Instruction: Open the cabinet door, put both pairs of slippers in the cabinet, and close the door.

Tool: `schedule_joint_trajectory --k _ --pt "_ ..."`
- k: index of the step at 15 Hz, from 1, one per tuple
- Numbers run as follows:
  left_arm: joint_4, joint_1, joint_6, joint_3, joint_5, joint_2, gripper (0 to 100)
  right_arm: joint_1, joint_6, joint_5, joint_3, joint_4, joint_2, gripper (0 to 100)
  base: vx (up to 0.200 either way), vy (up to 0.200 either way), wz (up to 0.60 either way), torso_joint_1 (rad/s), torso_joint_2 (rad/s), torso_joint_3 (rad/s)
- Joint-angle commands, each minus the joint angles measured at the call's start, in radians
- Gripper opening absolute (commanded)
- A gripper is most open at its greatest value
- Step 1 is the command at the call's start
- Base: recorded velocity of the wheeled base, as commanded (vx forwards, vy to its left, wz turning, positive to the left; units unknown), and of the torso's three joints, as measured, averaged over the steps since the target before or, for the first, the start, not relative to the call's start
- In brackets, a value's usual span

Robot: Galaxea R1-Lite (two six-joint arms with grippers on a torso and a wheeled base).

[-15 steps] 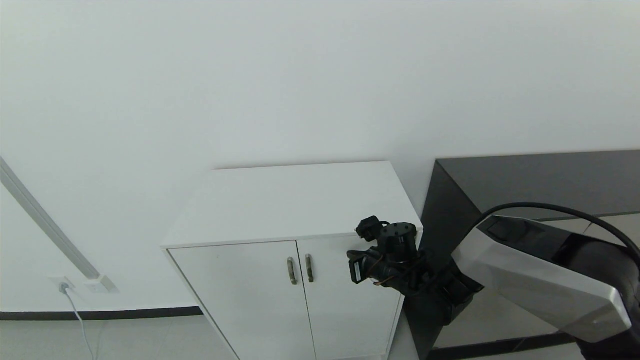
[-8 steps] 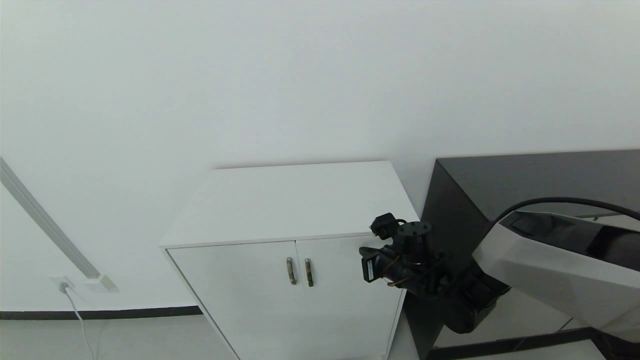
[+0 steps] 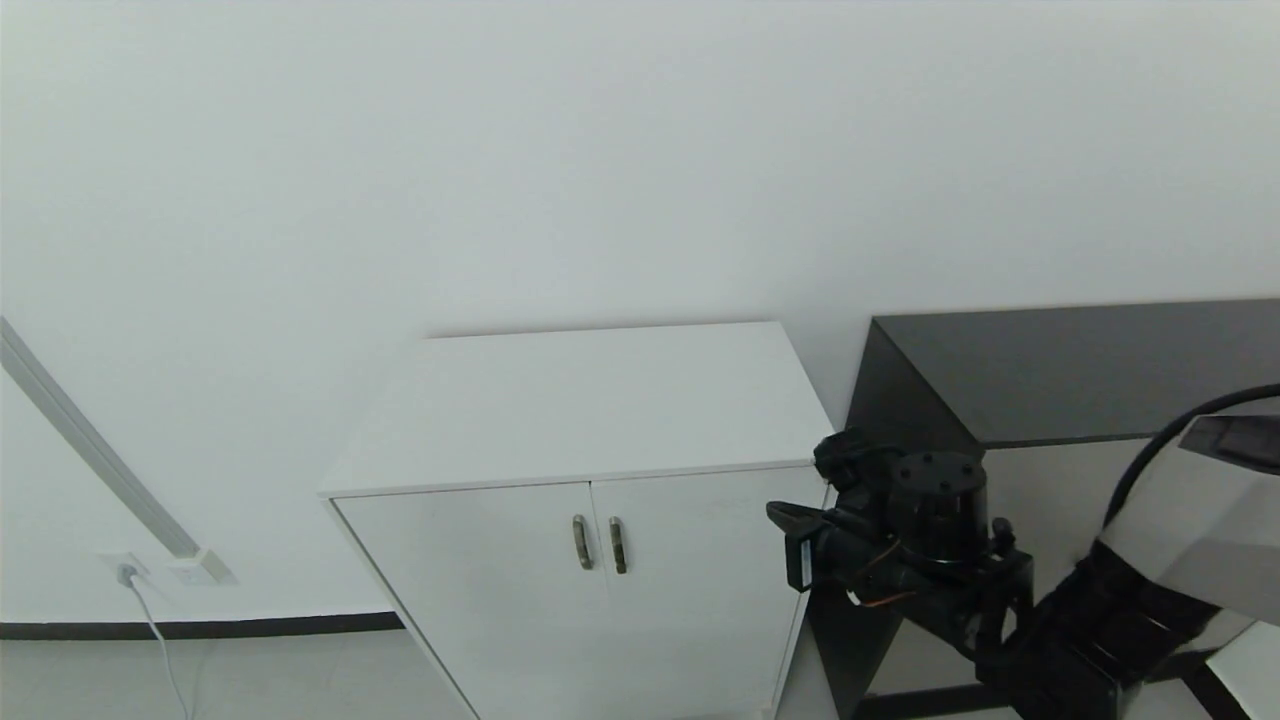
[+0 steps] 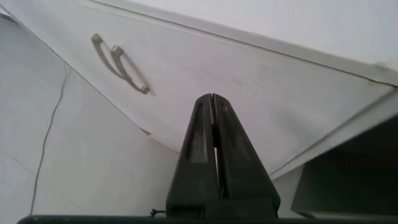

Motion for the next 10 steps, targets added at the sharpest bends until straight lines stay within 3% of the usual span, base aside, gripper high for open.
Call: schedule_joint_trajectory --k 1,8,9,10 --pt "-0.001 0.000 -0.001 0.000 0.000 0.001 0 0.009 -0.002 0.001 0.101 -0.025 -0.115 0 0.000 0.000 0.00 0.000 0.00 0.000" --pt "-0.001 0.000 -0.001 0.000 0.000 0.001 0 0.027 0.000 -0.002 0.224 -0.030 -0.224 0 0.000 0.000 0.00 0.000 0.00 0.000" --pt "-0.001 0.000 -0.002 -0.001 0.000 0.001 0 0.029 0.000 -0.015 0.232 -0.031 -0.227 0 0.000 0.000 0.00 0.000 0.00 0.000" --pt "-0.001 0.000 -0.002 0.000 0.000 0.001 0 0.026 -0.002 -0.091 0.253 -0.042 -0.261 0 0.000 0.000 0.00 0.000 0.00 0.000"
